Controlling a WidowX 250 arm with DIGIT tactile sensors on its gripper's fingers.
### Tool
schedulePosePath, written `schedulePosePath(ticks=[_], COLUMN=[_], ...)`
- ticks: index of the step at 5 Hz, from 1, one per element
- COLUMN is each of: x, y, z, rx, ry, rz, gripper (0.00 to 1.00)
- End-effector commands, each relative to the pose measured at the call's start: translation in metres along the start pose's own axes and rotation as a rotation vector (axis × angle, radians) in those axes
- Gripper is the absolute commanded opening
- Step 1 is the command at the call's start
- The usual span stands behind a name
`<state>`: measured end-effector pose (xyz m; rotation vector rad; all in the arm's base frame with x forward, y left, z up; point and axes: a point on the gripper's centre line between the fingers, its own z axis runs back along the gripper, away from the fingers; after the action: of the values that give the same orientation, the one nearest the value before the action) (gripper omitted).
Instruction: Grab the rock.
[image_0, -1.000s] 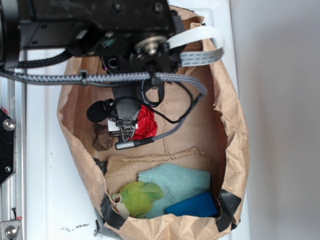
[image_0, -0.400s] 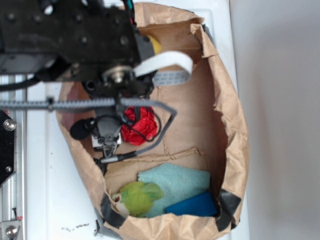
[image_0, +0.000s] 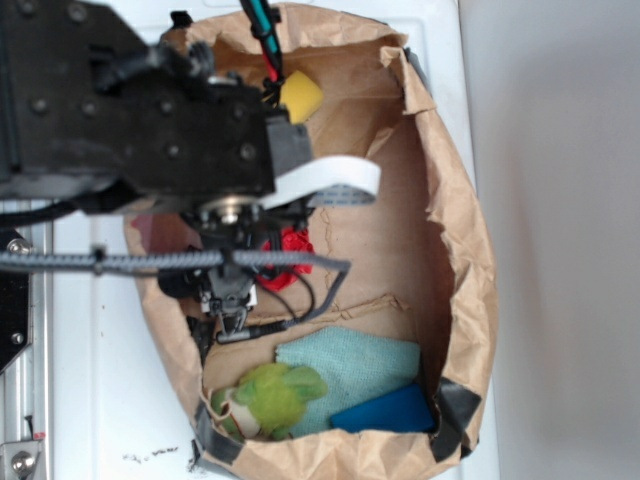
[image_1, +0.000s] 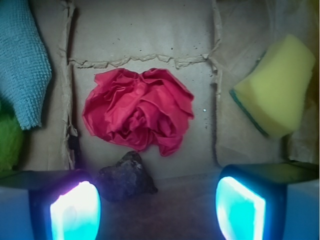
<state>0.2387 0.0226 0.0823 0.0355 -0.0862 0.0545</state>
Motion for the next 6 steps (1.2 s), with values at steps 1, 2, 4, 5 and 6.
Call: schedulePosePath(ticks=[1, 2, 4, 5, 6], x=[0.007, 0.001, 0.001, 0.001, 0.000], y=[-0.011, -0.016, -0.025, -0.032, -0.039], z=[0.001, -0.006, -0.012, -0.020, -0.034], rx=[-0.007, 0.005, -0.014, -0.014, -0.006], ry=[-0.004, 0.020, 0.024, 0.023, 0.016], rz=[0.004, -0.009, 0.007, 0.008, 0.009], gripper=[1.00, 1.00, 1.00, 1.00, 1.00])
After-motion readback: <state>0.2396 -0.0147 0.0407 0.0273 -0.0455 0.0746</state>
